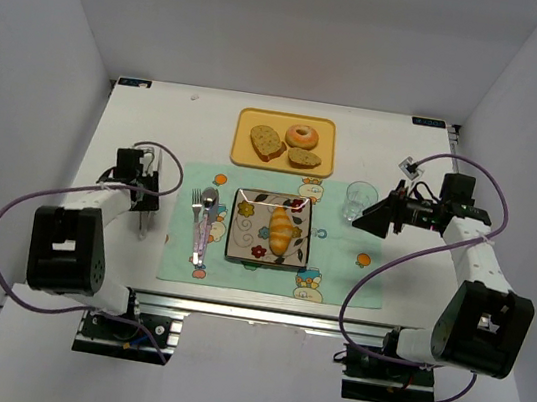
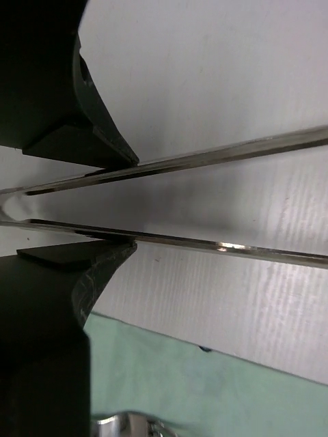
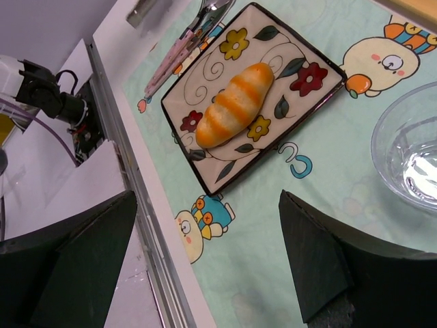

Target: Place the bread

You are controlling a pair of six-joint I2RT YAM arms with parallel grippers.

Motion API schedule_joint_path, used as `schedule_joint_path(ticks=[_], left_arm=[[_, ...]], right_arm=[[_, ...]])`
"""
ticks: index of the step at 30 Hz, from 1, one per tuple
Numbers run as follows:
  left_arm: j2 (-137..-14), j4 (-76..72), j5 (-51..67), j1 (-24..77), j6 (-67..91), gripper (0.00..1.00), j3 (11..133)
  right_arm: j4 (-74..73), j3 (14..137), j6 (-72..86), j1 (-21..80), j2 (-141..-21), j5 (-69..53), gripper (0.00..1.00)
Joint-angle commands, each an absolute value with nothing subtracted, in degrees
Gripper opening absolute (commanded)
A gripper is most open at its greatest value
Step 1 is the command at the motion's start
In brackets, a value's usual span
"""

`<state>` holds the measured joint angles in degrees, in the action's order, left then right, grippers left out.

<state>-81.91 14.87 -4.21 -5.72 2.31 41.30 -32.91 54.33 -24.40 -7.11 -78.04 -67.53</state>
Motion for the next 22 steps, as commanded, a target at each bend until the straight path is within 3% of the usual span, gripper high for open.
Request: schedule_joint_path(ticks=[1, 6, 9, 11, 17, 22], left_arm=[[-84.72, 15.20, -0.97, -6.33, 0.09, 0.55, 41.83], [-84.46, 14.15, -2.46, -6.85, 0.70, 0.70, 41.39], [-83.42, 14.94, -4.91, -6.94, 1.49, 0.92, 41.66], [-82.01, 15.29, -7.72, -7.03, 3.67, 0.98, 41.75], [-72.44, 16.34, -8.27, -7.03, 10.09, 0.98, 42.36], [-65.14, 21.87, -4.75, -7.12, 13.44, 0.98, 45.78]], right_arm=[[-34.98, 57.82, -26.28, -7.47, -78.40, -68.47, 0.90], [-34.29, 59.33, -24.97, -7.47, -78.93, -65.84, 0.89], [-31.30, 59.06, -21.20, -7.56, -78.31, -61.90, 0.89], [-27.10, 58.37, -15.84, -7.56, -77.26, -56.20, 0.89], [-18.20, 57.39, -0.98, -7.65, -73.84, -35.37, 0.89], [-16.61, 60.63, 0.96, -7.65, -74.18, -31.03, 0.89]])
